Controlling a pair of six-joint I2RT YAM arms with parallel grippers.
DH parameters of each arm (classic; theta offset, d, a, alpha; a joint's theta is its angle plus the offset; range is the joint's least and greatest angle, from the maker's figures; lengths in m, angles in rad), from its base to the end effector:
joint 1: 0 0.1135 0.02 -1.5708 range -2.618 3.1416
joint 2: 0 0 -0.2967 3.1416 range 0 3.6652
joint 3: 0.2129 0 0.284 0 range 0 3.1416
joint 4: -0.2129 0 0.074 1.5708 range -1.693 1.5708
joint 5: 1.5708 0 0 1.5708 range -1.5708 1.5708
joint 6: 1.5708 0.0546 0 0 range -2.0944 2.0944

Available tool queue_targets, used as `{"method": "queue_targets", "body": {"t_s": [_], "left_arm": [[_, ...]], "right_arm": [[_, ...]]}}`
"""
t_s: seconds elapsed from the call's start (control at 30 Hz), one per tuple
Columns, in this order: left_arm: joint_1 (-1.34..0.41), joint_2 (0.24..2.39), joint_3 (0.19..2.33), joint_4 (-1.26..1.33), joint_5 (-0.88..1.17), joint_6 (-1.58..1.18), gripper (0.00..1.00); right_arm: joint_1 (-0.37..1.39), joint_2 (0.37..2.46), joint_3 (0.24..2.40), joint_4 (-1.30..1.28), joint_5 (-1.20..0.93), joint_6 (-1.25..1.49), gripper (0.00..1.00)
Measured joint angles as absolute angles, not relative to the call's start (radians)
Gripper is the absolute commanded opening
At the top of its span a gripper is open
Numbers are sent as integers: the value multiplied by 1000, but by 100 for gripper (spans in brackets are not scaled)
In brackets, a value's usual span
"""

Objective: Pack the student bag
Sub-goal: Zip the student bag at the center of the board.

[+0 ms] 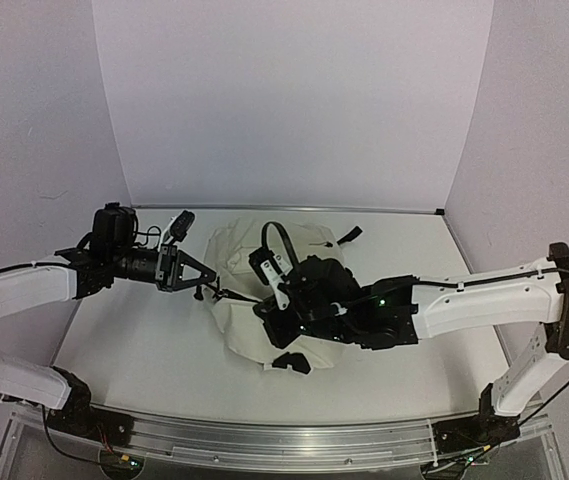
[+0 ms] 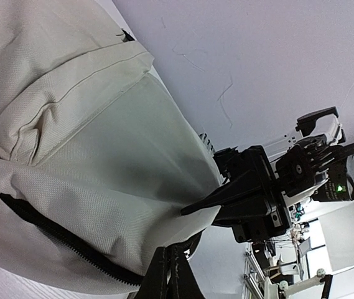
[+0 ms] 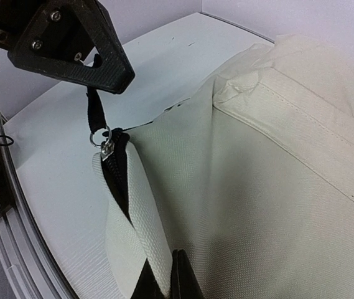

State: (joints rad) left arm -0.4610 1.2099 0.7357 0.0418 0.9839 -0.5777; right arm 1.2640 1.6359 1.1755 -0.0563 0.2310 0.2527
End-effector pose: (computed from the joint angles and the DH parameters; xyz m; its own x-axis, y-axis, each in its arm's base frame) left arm 0.2343 -0.1672 0.2740 -0.8187 0.0690 -0.5701 0.5686 0.2355 -0.7881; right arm 0.1403 0.4016 0.2772 -0.3614 -0.3350 -0.8701 -0.8030 0.5861 0.1079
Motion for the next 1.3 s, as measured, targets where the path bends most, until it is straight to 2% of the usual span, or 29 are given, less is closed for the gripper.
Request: {"method": "queue_targets", "body": {"t_s": [0.1,0.13,0.2,0.27,0.3,0.43,0.5,0.57,0.67,0.73,0.87,0.93,1.07,1.3], "left_arm": [[-488,1231,767,27,983,-561,0],[-503,1240,780,21,977,-550,0],[-541,1257,803,10,955,-533,0],[-584,1279,825,9,933,-523,0],[-605,1292,837,13,920,-521,0],[-656,1330,845,51,884,-530,0],[-665,1337,843,70,871,-542,0],[-667,1340,842,91,859,-557,9],[-675,1350,842,129,833,-581,29],[-680,1357,845,146,810,-587,48],[-685,1348,852,109,709,-580,80],[-685,1316,852,69,643,-570,89],[-668,1196,853,-33,510,-579,95],[-444,1109,803,-141,431,-674,90]], "right_arm": [[1264,1599,1146,-64,232,271,1],[1264,1589,1140,-70,233,276,7],[1264,1566,1128,-104,241,291,39],[1264,1545,1120,-143,249,310,64],[1265,1532,1116,-173,257,327,72],[1264,1489,1117,-262,296,385,85],[1263,1487,1126,-260,295,415,88],[1261,1487,1130,-237,280,435,88],[1249,1487,1132,-184,234,469,90],[1239,1489,1132,-144,204,488,92],[1213,1495,1132,-63,156,527,92],[1205,1506,1139,-43,140,535,91],[1203,1579,1211,-56,118,538,91],[1233,1812,1481,-225,173,515,89]]}}
